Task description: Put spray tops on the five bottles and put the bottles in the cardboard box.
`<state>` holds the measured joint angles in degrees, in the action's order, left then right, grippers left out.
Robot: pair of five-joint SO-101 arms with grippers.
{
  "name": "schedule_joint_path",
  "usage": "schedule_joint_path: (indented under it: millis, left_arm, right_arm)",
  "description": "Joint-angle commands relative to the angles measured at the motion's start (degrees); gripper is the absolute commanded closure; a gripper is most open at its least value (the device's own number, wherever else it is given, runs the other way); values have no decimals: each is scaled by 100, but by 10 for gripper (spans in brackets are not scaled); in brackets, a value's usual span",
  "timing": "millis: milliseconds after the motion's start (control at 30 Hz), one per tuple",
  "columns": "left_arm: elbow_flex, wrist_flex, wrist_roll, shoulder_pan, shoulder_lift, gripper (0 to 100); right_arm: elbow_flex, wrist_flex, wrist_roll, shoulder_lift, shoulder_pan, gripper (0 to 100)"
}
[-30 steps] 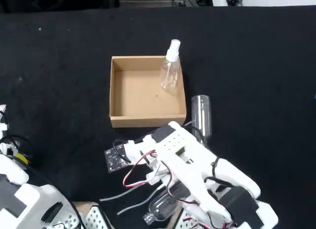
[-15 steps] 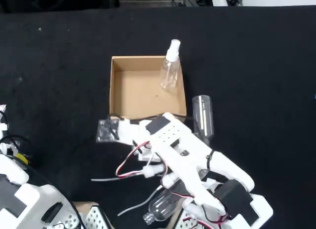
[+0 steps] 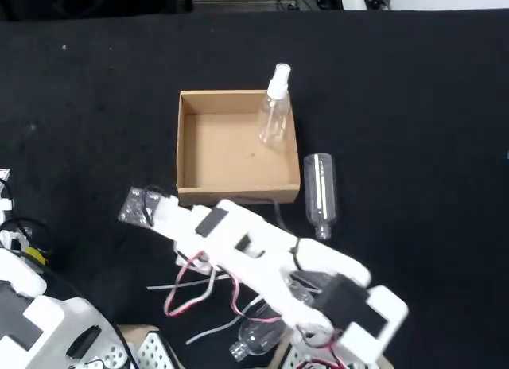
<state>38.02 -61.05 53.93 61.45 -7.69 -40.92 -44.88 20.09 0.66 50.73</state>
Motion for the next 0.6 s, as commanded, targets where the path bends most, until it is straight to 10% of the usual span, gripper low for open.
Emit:
schedule_joint_path:
  millis: [0,567]
  left_arm:
    - [-57,18,62,-22,-255,970]
    - [119,18,62,-40,-290,970]
  right_arm:
    - [787,-554,-79,224,123,765]
    - [910,-1037,1407,321,211,838]
